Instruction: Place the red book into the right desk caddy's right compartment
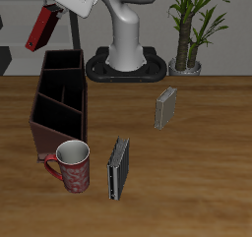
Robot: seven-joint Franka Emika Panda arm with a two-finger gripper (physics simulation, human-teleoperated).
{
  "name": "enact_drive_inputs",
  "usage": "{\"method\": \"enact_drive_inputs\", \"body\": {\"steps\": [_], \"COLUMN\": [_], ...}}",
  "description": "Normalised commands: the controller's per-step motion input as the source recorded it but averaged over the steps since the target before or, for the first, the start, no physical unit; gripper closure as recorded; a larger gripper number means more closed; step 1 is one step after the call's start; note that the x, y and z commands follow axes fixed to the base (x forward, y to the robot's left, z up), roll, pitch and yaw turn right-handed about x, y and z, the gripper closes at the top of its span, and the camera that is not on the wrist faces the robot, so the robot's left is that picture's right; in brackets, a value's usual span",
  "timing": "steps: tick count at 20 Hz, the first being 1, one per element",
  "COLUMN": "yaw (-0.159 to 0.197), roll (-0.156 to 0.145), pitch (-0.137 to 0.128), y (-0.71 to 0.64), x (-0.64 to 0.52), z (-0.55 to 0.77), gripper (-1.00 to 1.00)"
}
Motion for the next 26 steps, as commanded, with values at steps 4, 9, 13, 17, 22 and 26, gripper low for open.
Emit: {"method": "enact_drive_inputs", "body": {"steps": [4,9,13,17,22,26], "yaw": [-0.012,0.009,-0.011,0.012,0.039,0.032], "roll": [-0.057,-0.033,-0.008,0.044,0.051,0.062], "pitch": [0.01,0.013,0.01,0.014,0.011,-0.001], "y": [-0.09,-0.03,0.08,0.23,0.23,0.38], "x": [-0.28,-0.2,-0.23,-0.22,-0.17,-0.32], "z": [-0.01,0.0,0.01,-0.09,-0.1,-0.05], "gripper": [1.0,1.0,1.0,1.0,1.0,1.0]}}
